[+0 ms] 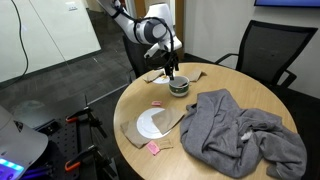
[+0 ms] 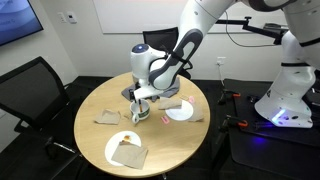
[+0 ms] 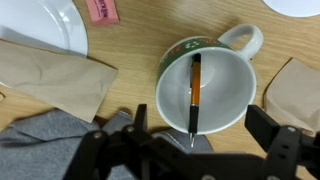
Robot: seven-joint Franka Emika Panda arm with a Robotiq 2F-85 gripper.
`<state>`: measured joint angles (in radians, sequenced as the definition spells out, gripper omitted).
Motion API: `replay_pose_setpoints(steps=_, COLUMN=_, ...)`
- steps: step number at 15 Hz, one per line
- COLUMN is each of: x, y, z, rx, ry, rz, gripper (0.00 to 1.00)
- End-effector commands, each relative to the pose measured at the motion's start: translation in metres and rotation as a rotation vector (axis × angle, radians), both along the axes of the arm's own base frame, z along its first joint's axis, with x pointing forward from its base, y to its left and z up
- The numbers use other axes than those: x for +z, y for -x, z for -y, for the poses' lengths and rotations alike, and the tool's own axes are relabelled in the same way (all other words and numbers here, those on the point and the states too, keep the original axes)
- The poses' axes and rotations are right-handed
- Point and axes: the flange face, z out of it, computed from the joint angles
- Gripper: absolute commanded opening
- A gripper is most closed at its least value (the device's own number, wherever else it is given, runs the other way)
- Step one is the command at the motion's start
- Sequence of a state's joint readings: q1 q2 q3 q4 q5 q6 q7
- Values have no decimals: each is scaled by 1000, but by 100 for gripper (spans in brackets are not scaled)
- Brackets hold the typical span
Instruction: Remove the pen from the mug and put it on the table
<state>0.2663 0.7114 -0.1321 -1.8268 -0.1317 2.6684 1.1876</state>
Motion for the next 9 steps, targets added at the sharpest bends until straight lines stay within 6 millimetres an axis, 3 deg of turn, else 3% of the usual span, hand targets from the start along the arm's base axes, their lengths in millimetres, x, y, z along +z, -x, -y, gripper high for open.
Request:
replay_pose_setpoints(steps=1, x=-3, y=-13, z=-4, rx=-4, ry=23, rz=17, gripper=100)
replay_pose_setpoints(steps=4, x=-10, y=-20, z=-6, rx=0, ry=32, rz=15, gripper=82)
replay_pose_setpoints(steps=9, x=-29, y=-30, z=-5, rx=-3, ry=50, rz=11, gripper=70)
